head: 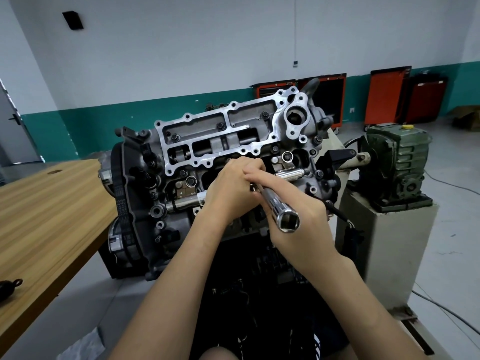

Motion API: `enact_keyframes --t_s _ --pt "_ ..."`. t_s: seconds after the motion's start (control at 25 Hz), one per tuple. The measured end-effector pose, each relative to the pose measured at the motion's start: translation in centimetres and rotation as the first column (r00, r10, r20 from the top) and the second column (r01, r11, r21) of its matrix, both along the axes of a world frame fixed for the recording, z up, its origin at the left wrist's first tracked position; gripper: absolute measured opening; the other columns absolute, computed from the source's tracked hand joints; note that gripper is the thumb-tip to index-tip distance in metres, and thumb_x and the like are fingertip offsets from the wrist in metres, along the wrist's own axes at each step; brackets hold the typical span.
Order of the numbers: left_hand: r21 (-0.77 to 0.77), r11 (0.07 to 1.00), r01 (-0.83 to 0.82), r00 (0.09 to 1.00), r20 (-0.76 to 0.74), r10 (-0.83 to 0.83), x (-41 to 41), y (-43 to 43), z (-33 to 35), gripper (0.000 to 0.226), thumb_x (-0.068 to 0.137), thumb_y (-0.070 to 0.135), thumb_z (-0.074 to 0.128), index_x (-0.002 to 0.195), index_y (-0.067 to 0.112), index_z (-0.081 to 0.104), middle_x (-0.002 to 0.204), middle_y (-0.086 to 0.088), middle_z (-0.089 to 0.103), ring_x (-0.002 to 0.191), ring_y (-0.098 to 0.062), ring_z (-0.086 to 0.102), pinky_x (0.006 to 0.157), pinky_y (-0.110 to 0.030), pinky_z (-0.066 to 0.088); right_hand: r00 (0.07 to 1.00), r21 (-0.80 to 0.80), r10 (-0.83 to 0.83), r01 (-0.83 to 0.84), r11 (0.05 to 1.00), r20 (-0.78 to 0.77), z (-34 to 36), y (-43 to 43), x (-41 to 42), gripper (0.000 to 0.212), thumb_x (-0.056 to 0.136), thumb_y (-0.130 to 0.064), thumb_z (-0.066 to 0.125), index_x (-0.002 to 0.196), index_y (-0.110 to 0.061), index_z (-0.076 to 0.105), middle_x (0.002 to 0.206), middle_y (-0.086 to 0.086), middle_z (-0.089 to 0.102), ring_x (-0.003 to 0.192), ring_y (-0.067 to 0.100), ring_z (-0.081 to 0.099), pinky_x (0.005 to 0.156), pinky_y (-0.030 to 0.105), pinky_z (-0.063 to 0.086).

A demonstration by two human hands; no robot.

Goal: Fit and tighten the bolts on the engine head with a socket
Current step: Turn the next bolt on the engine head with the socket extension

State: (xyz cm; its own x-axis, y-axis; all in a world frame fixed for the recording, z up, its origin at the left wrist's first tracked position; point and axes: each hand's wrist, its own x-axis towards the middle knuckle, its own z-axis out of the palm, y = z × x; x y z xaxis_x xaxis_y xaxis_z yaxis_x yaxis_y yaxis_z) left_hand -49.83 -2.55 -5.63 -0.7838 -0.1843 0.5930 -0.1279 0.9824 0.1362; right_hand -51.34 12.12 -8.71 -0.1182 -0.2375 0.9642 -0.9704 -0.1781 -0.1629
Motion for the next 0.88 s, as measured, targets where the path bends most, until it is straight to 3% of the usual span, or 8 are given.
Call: enact_keyframes --t_s 0.2,0.28,0.4,0.48,0.6,0.68,0.76,0.88 --pt "-0.058 0.998 0.035 0.999 -0.013 -0.036 0.54 0.42 0.19 0.017 0.081 0.021 0.049 0.095 0.014 0.056 0.093 0.003 0.055 0.090 -0.015 0.044 0.066 -0.022 0.023 0.998 -0.078 -0.049 0.052 0.996 0.034 0.31 0.24 -0.48 0.028 0.072 -0.001 0.082 0.098 0.003 0.072 0.070 0.009 0.069 0.060 0.014 0.061 0.064 0.022 0.052" --pt "-0.041 0.999 0.024 1.000 -0.001 -0.024 0.44 0.34 0.10 0.013 0.082 0.018 0.050 0.094 0.015 0.055 0.093 0.004 0.055 0.090 -0.015 0.045 0.070 -0.024 0.030 0.999 -0.068 -0.010 0.012 0.998 0.031 0.21 0.29 -0.24 0.026 0.076 -0.003 0.080 0.100 0.003 0.070 0.081 0.012 0.071 0.070 0.018 0.067 0.069 0.028 0.054" --pt "0.012 0.999 0.032 0.999 -0.026 -0.031 0.51 0.28 -0.12 0.006 0.085 0.024 0.053 0.088 0.019 0.053 0.087 0.008 0.053 0.089 -0.016 0.046 0.074 -0.030 0.041 0.999 0.031 0.034 -0.033 0.999 -0.032 0.08 0.08 0.09 0.030 0.079 0.013 0.070 0.108 0.007 0.066 0.107 0.013 0.070 0.098 0.021 0.069 0.087 0.034 0.054" --pt "-0.015 0.999 0.041 0.999 -0.027 -0.041 0.38 0.25 -0.12 0.009 0.084 0.024 0.051 0.090 0.017 0.054 0.088 0.007 0.053 0.089 -0.016 0.046 0.074 -0.028 0.038 1.000 -0.016 -0.008 0.008 1.000 -0.026 0.31 0.07 -0.32 0.029 0.074 0.013 0.076 0.102 0.006 0.069 0.097 0.011 0.073 0.087 0.020 0.071 0.078 0.031 0.056" --pt "-0.064 0.997 0.033 0.999 -0.005 -0.033 0.24 0.18 -0.14 0.011 0.082 0.021 0.051 0.092 0.016 0.054 0.092 0.004 0.055 0.090 -0.015 0.044 0.070 -0.024 0.028 0.998 -0.105 -0.040 0.044 0.993 0.041 0.41 0.39 -0.63 0.026 0.072 -0.004 0.083 0.096 0.002 0.072 0.078 0.012 0.072 0.067 0.023 0.069 0.065 0.028 0.053" --pt "-0.014 1.000 0.024 1.000 -0.002 -0.024 0.24 0.08 -0.22 0.010 0.082 0.021 0.050 0.091 0.018 0.053 0.093 0.006 0.054 0.090 -0.014 0.042 0.071 -0.025 0.030 0.999 -0.084 -0.006 0.009 0.996 0.036 0.29 0.36 -0.47 0.023 0.077 -0.002 0.079 0.099 0.003 0.070 0.087 0.013 0.072 0.077 0.023 0.070 0.071 0.029 0.054" --pt "0.039 0.999 0.015 1.000 -0.003 -0.015 0.32 0.13 -0.22 0.008 0.082 0.021 0.049 0.089 0.022 0.052 0.090 0.010 0.051 0.090 -0.014 0.042 0.070 -0.028 0.036 0.999 -0.008 0.050 -0.050 0.999 0.014 0.13 0.14 -0.26 0.028 0.079 0.013 0.071 0.105 0.006 0.067 0.103 0.012 0.071 0.094 0.021 0.069 0.084 0.032 0.055" --pt "-0.037 0.999 0.031 1.000 0.003 -0.031 0.34 0.23 -0.07 0.012 0.081 0.019 0.048 0.091 0.017 0.054 0.090 0.007 0.052 0.089 -0.016 0.044 0.069 -0.023 0.026 1.000 -0.005 0.017 -0.018 1.000 -0.017 0.31 0.21 -0.63 0.028 0.075 0.015 0.074 0.100 0.005 0.070 0.096 0.010 0.073 0.087 0.020 0.071 0.080 0.029 0.055"
